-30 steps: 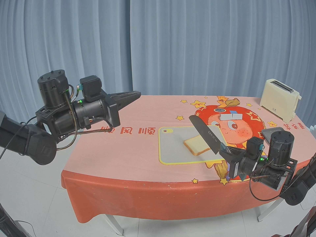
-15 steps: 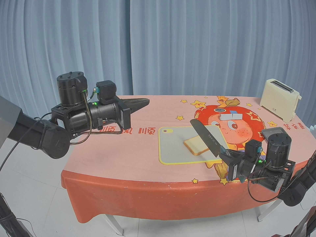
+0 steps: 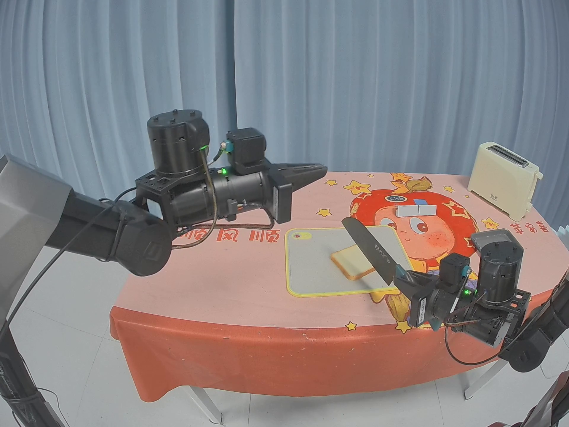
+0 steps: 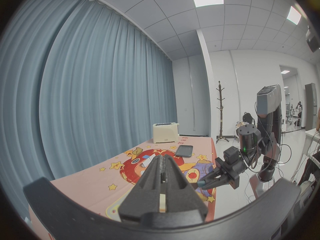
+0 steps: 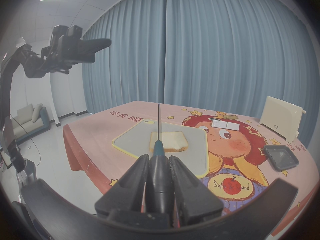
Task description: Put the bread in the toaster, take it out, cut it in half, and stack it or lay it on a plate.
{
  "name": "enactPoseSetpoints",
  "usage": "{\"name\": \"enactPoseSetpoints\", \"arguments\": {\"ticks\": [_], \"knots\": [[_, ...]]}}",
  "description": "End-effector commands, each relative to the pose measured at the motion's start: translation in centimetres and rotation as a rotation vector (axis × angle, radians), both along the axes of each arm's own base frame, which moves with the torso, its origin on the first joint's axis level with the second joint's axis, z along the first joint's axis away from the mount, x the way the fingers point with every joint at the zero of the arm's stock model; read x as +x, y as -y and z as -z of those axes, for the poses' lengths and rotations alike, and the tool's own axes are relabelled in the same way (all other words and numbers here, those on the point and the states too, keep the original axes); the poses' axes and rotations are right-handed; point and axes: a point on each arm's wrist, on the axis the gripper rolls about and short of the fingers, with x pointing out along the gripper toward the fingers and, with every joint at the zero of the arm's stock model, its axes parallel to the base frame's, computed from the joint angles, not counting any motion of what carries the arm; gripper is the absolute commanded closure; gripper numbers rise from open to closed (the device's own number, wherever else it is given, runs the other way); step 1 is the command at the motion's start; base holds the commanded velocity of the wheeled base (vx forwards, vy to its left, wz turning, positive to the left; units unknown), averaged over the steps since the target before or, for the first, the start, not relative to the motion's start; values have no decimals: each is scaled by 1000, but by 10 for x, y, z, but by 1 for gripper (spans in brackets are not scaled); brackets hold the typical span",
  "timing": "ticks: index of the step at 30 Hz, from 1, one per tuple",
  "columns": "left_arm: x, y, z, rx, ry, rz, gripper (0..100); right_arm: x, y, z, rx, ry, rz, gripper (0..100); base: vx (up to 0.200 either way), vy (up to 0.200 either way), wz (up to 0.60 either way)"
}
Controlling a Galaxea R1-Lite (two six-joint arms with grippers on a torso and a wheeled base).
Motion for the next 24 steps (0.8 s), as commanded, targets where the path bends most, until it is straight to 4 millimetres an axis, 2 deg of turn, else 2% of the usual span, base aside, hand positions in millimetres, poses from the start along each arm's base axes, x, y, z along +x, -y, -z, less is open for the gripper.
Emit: {"name": "enactPoseSetpoints", "arguments": {"ticks": [1, 5, 10, 16, 20, 24], "knots": [[27, 27, 5, 4, -4, 34, 100, 1, 0, 2, 3, -9, 3, 100, 0, 0, 0], [40, 36, 13, 10, -14, 48, 100, 10, -4, -1, 38, 1, 24, 100, 0, 0, 0], [42, 41, 15, 27, -38, 58, 100, 12, -5, -5, 62, 7, 36, 100, 0, 0, 0], [52, 47, 32, 62, -38, 73, 100, 15, -4, -6, 40, -31, 46, 100, 0, 0, 0], [57, 51, 25, 89, -86, 68, 100, 13, -1, -11, 36, -43, 51, 100, 0, 0, 0], [73, 58, 28, 91, -86, 59, 100, 12, -1, -13, 42, -38, 46, 100, 0, 0, 0]]}}
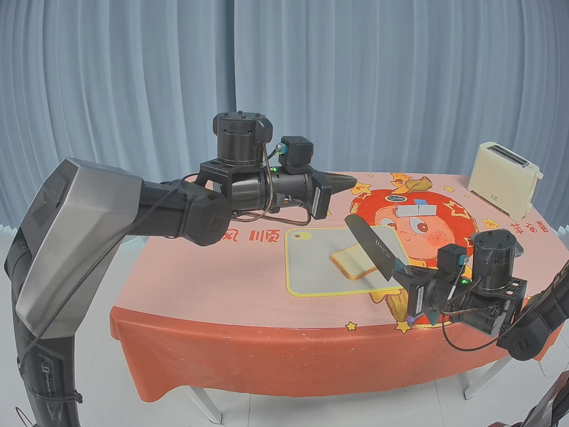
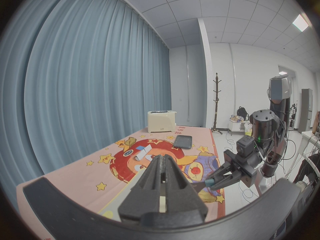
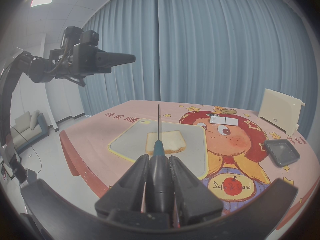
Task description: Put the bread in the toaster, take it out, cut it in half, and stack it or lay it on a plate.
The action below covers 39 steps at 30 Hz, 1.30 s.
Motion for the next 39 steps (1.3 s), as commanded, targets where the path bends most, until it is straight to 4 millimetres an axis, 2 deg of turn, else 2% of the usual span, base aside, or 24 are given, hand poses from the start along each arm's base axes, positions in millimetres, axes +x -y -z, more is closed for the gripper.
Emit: {"name": "enactPoseSetpoints", "arguments": {"ticks": [1, 8, 11, 20, 27, 36, 39], "knots": [[24, 9, 7, -1, 7, -16, 100, -2, 2, -5, 8, 8, -1, 100, 0, 0, 0], [30, 13, 11, 23, -32, -12, 100, -1, 1, -3, 0, 3, -1, 100, 0, 0, 0], [37, 19, 26, 33, -49, -9, 100, 0, 0, -2, -4, 2, -5, 100, 0, 0, 0], [44, 28, 47, 40, -55, -1, 100, -1, -2, 3, -19, -15, -15, 100, 0, 0, 0], [46, 41, 71, 56, 29, 37, 100, 0, -2, 7, -26, -29, -13, 100, 0, 0, 0], [46, 42, 73, 69, 60, 32, 100, 0, -2, 7, -25, -27, -10, 100, 0, 0, 0], [47, 40, 58, 1, 109, 15, 100, 1, -1, 5, -22, -22, -6, 100, 0, 0, 0]]}}
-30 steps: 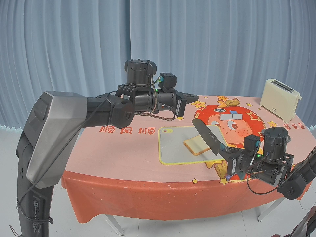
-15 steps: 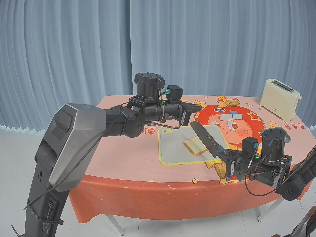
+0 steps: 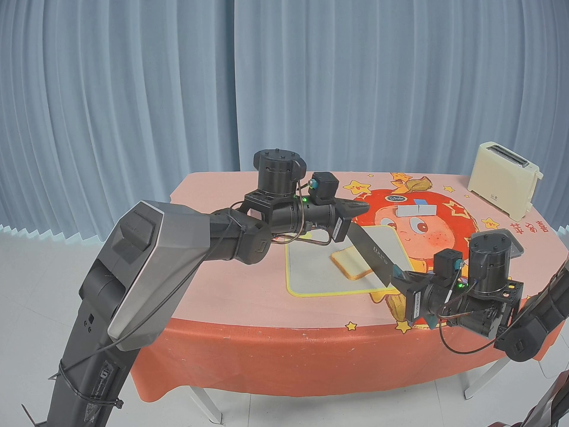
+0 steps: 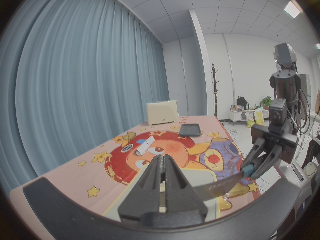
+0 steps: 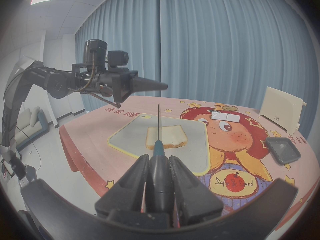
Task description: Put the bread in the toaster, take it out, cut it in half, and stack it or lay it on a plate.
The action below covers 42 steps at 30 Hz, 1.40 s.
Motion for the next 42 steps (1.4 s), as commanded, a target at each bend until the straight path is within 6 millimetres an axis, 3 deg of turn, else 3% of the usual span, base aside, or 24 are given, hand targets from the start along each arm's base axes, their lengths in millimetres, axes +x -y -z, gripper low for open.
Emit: {"name": "enactPoseSetpoints", "arguments": {"ticks": [1, 3, 10, 22, 26, 35, 42], "knots": [[1, -5, -20, -72, 54, -17, 100, 1, 1, -2, 4, 7, 5, 100, 0, 0, 0], [-2, -12, -42, -104, 83, -25, 100, 1, 1, -2, 5, 10, 5, 100, 0, 0, 0], [-25, -33, -76, -107, 68, -35, 100, 1, 1, -4, 8, 15, 5, 100, 0, 0, 0], [-30, -34, -84, -125, 91, -38, 100, -1, -1, -3, 5, 10, -6, 100, 0, 0, 0], [-30, -35, -83, -154, 12, -59, 100, -2, -3, -3, 6, 11, -7, 100, 0, 0, 0], [-30, -37, -91, -191, -1, -70, 100, -2, -3, -3, 7, 14, -10, 100, 0, -200, 0], [-28, -37, -88, -186, 3, -82, 100, -4, -8, -1, 6, 11, -27, 100, 0, 0, 0]]}}
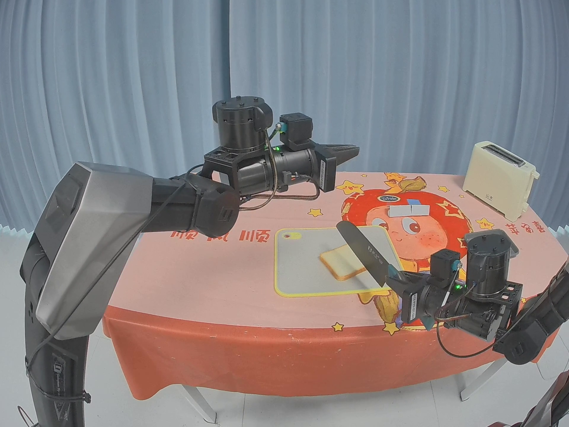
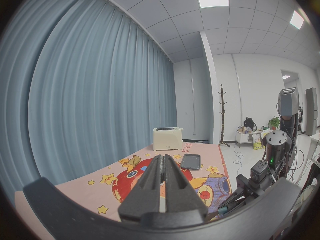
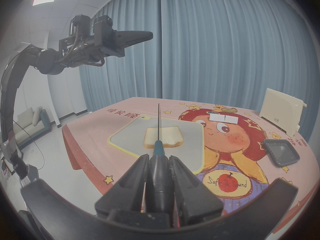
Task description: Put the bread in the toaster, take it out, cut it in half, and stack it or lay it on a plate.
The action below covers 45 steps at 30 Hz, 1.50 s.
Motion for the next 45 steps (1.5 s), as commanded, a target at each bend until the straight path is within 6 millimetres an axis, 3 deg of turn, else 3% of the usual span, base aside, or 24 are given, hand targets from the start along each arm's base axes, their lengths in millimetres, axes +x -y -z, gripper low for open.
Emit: {"name": "enactPoseSetpoints", "arguments": {"ticks": [1, 3, 7, 22, 33, 40, 45], "knots": [[1, 0, 2, 10, 10, -2, 100, 0, -1, 1, -1, -2, -5, 100, 0, 0, 0], [2, 0, 4, 24, 32, -1, 100, 0, -1, 1, -1, -2, -5, 100, 0, 0, 0], [13, 6, 36, 95, 53, 3, 100, 0, -2, 1, -1, -1, -7, 100, 0, 0, 0], [21, 21, 102, 165, -55, 34, 100, -2, -6, 4, -10, -14, -21, 100, 0, 0, 0], [20, 23, 112, 199, -40, 39, 100, 1, -8, 9, -22, -22, -10, 100, 0, 0, 0], [12, 24, 132, 244, -79, 55, 100, 0, -12, 7, -16, -14, -23, 100, 0, 0, 0], [11, 24, 132, 245, -80, 53, 100, 3, -13, 9, -15, -15, -19, 100, 0, 0, 0]]}}
